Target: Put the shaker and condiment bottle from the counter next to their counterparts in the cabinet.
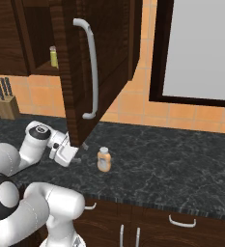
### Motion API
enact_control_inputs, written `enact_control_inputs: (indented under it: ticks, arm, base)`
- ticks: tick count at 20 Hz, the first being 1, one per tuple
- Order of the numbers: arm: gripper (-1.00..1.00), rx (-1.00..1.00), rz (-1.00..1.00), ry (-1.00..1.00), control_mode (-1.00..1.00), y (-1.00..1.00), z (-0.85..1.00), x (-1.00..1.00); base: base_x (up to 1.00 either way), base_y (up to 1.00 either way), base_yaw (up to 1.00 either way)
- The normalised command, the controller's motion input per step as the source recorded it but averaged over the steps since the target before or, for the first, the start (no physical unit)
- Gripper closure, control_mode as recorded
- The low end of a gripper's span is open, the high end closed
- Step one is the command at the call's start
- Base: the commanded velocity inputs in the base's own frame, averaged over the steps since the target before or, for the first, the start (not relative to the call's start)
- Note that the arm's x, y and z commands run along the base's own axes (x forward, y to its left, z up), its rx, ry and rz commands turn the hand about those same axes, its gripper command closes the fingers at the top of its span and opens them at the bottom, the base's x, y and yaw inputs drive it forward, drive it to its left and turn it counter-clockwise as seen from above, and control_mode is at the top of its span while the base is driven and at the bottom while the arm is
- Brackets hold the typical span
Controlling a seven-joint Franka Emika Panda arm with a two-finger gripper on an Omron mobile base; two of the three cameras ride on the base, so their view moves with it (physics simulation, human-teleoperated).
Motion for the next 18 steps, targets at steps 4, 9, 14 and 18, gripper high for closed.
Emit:
enact_control_inputs:
  ticks: [4, 9, 14, 18]
  arm:
    - [-1.00, 0.00, 0.01, 0.00, -1.00, -0.04, -0.13, 0.00]
    - [-1.00, 0.00, 0.05, 0.00, -1.00, -0.23, -0.06, 0.03]
    - [-1.00, 0.00, 0.08, 0.00, -1.00, -0.09, -0.10, 0.00]
    - [-1.00, 0.00, 0.05, 0.00, -1.00, -0.01, -0.06, 0.00]
  base:
    - [0.00, 0.00, 0.00]
    - [0.00, 0.00, 0.00]
    - [0.00, 0.00, 0.00]
    - [0.00, 0.00, 0.00]
